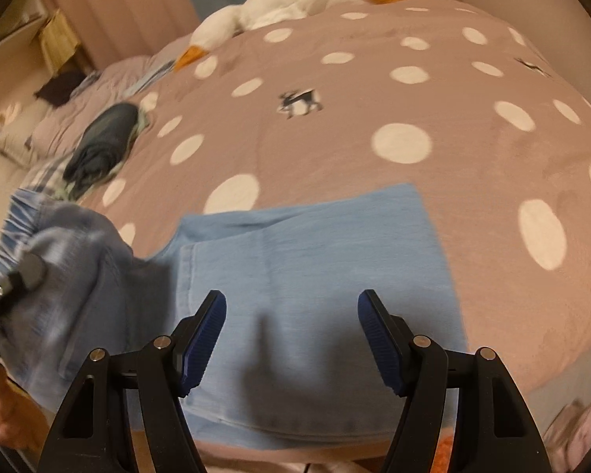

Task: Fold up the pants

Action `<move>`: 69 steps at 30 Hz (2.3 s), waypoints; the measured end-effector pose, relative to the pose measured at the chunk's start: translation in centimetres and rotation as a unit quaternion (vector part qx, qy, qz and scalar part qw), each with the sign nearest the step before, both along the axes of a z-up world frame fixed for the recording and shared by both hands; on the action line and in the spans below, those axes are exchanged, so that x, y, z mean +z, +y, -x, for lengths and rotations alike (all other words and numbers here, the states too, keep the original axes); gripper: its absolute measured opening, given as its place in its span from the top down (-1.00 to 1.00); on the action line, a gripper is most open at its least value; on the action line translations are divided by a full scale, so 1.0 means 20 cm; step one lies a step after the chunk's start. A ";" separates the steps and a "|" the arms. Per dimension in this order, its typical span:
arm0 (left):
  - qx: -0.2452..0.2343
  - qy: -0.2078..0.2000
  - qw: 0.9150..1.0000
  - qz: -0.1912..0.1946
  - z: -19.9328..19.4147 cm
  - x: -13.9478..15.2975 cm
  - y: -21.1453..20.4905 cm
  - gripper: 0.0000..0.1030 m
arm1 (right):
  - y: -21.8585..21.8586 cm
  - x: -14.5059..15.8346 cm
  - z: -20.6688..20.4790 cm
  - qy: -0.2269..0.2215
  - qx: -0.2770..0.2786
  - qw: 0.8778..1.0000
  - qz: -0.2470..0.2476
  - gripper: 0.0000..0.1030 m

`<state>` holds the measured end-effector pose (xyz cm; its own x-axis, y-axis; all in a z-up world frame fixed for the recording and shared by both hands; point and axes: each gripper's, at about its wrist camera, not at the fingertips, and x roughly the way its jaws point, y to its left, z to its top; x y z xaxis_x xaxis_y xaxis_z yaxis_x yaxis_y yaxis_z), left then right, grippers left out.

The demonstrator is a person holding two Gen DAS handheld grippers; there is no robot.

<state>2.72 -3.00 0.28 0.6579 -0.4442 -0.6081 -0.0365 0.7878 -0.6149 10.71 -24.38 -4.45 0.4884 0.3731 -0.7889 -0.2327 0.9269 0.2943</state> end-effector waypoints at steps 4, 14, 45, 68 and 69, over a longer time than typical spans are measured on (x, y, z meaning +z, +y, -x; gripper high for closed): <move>-0.027 0.025 0.999 -0.012 -0.11 -0.08 -0.09 0.20 | -0.07 -0.01 0.01 0.005 -0.018 1.000 -0.006 -0.34; -0.063 0.060 0.996 0.019 -0.17 -0.18 -0.16 -0.29 | -0.18 -0.01 0.06 0.010 -0.025 0.999 -0.037 -0.37; 0.107 0.087 0.980 -0.146 0.11 -0.19 0.25 -0.58 | 0.16 -0.09 -0.11 0.053 0.102 0.984 -0.135 0.23; -0.017 0.099 0.985 -0.142 -0.34 -0.34 -0.02 -0.58 | -0.26 -0.12 -0.19 0.003 -0.040 0.999 0.027 -0.41; -0.023 0.099 0.985 -0.140 -0.35 -0.35 -0.03 -0.58 | -0.28 -0.12 -0.19 0.004 -0.041 0.999 0.025 -0.41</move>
<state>9.76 -3.60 -6.68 0.4981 -0.2676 -0.8248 -0.0947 0.9287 -0.3585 14.46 -29.89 -6.78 0.5088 0.2918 -0.8099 -0.1533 0.9565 0.2483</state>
